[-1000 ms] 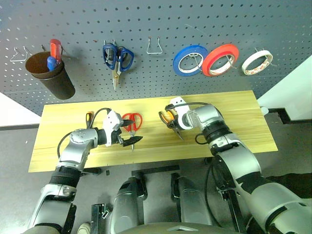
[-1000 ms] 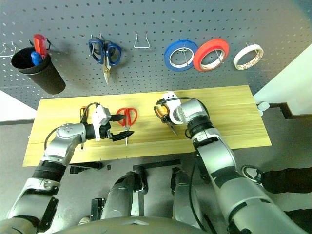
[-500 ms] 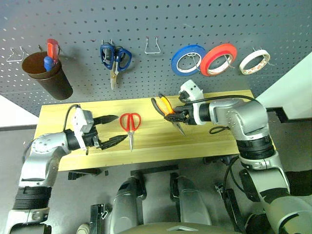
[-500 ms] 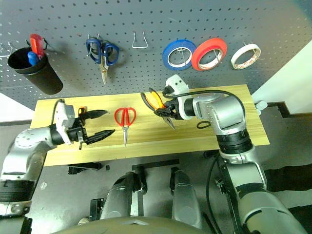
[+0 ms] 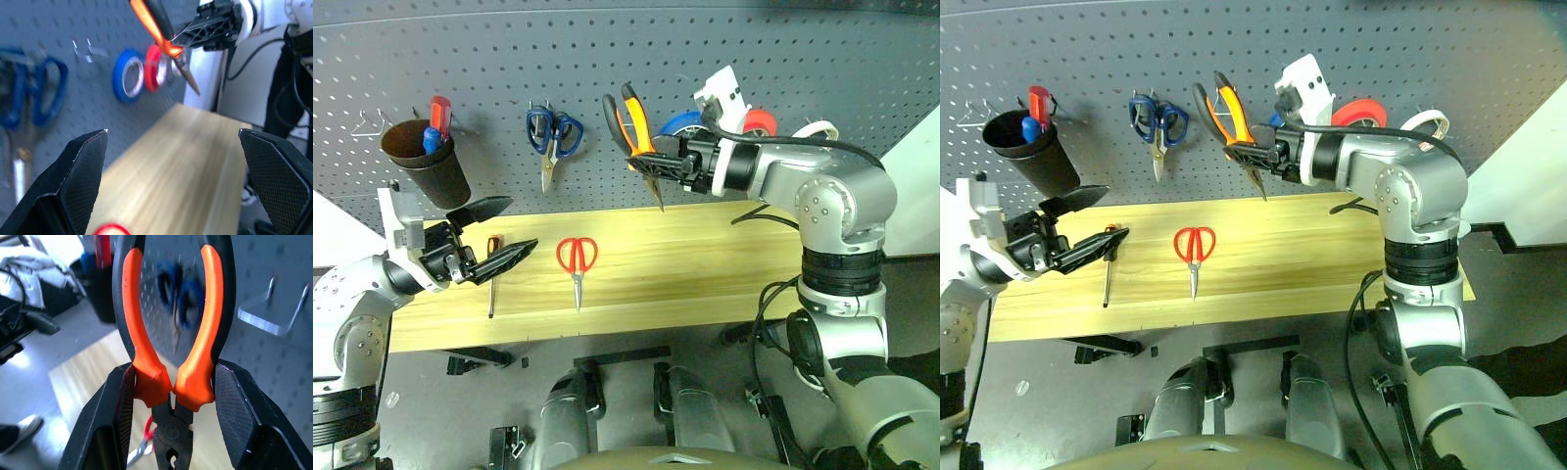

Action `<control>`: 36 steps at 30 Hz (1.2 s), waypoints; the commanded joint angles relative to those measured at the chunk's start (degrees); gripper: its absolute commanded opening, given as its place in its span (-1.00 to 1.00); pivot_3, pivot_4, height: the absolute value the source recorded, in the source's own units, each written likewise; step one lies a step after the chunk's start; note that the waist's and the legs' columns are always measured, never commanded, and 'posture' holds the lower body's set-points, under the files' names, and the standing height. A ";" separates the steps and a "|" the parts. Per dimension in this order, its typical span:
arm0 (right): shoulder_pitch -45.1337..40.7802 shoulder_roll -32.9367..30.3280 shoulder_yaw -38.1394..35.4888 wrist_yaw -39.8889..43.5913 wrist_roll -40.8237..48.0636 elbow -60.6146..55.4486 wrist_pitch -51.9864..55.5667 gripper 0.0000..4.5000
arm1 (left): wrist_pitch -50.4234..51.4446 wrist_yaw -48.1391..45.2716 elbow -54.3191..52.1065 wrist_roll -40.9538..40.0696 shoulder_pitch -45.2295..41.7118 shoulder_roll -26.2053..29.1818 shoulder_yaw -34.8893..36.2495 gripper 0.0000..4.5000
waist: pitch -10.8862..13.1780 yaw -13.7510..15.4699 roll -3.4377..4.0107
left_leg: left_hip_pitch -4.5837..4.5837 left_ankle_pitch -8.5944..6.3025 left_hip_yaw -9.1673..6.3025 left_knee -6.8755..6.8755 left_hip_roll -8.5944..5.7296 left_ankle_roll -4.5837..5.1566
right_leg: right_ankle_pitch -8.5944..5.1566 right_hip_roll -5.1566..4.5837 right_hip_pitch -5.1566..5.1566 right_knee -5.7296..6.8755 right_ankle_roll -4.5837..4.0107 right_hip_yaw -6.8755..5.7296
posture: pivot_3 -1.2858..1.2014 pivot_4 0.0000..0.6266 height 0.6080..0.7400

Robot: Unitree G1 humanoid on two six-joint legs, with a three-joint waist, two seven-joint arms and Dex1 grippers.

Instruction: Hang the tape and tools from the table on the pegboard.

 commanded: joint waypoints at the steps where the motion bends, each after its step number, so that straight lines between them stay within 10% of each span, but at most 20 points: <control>1: -3.45 1.28 -1.68 -0.52 1.99 -0.74 -4.48 -0.11 | -0.70 0.56 -1.50 -1.05 -0.56 1.29 2.51 1.00 | -0.68 0.07 0.04 | 0.00 0.01 0.01 -0.01 0.01 -0.02 | 0.00 0.02 0.00 0.00 0.00 0.00 | 0.05 -0.81 0.84; 19: -22.88 12.80 1.73 -15.87 -12.41 40.79 -35.53 -0.11 | -8.53 6.61 2.83 4.73 -5.83 -4.37 -0.44 1.00 | -3.96 -0.08 -0.23 | 1.37 0.26 0.35 -0.89 0.09 -0.46 | 0.00 0.27 0.87 -0.08 -0.11 0.23 | 0.07 -0.88 0.84; 36: -23.58 15.87 1.54 -21.02 -17.21 53.27 -45.27 -0.11 | -8.96 7.61 0.98 5.82 -1.72 -3.21 0.75 1.00 | -4.17 0.23 -0.43 | 1.63 0.28 0.33 -0.87 0.10 -0.48 | -0.01 0.28 1.08 0.01 -0.13 0.26 | 0.09 -0.84 0.84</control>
